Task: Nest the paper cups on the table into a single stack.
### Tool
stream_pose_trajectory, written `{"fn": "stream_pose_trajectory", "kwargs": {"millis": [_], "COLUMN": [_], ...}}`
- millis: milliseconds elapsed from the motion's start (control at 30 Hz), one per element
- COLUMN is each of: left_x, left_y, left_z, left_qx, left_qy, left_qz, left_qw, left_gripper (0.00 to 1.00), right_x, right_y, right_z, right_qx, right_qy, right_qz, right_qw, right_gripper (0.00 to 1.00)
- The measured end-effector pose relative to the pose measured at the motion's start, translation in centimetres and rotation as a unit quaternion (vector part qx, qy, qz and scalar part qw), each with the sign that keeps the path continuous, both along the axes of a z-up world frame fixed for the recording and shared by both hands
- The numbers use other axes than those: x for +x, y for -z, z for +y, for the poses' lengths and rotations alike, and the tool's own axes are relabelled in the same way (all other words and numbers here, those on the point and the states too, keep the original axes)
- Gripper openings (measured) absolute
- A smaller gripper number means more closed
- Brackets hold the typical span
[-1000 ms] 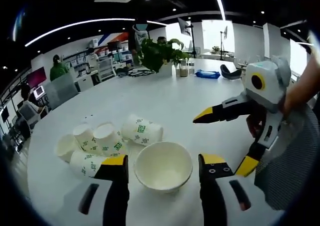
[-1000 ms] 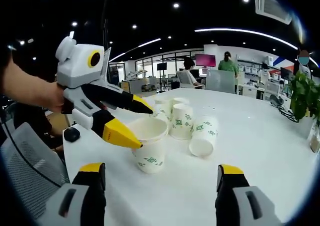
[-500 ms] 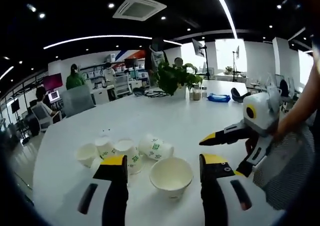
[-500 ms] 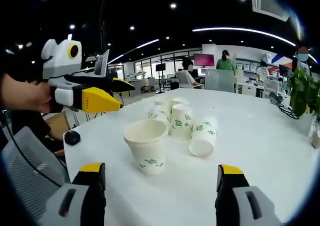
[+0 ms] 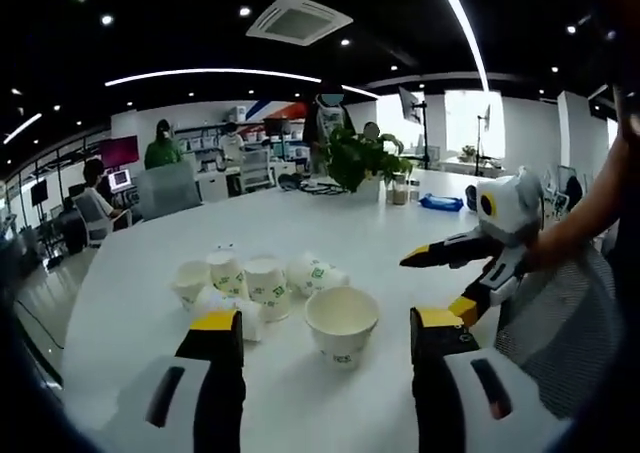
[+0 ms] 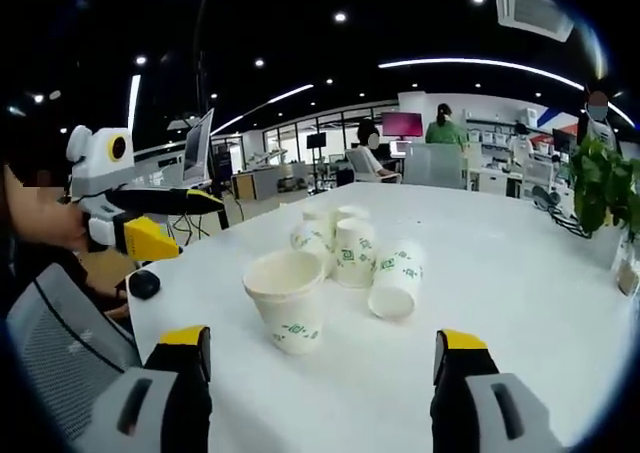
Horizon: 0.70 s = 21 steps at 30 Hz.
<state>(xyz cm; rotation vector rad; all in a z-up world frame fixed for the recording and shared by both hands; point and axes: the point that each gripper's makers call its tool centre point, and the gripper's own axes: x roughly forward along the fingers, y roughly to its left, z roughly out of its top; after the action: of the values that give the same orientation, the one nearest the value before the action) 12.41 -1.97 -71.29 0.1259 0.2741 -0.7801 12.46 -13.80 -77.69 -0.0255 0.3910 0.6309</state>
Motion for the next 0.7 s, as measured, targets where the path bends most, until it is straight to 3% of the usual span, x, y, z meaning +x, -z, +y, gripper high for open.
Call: {"fn": "stream_pose_trajectory", "kwargs": {"millis": [200, 467, 700], "left_x": [-0.3, -1.2, -1.6], "left_y": [2.0, 3.1, 3.6], "left_z": [0.8, 0.9, 0.1], "left_qx": [0.036, 0.031, 0.039], "left_qy": [-0.017, -0.031, -0.012], "left_qz": [0.009, 0.016, 0.017], "left_qw": [0.9992, 0.9989, 0.999], "left_gripper": [0.7, 0.74, 0.76], "right_x": [-0.4, -0.9, 0.7], "right_y": [-1.1, -2.1, -2.7], "right_z": [-0.7, -2.9, -4.9], "right_qx": [-0.003, -0.004, 0.025], "right_qy": [0.003, 0.017, 0.053], "right_qz": [-0.006, 0.002, 0.021], "right_qw": [1.0, 0.9998, 0.9981], "right_gripper": [0.93, 0.91, 0.88]}}
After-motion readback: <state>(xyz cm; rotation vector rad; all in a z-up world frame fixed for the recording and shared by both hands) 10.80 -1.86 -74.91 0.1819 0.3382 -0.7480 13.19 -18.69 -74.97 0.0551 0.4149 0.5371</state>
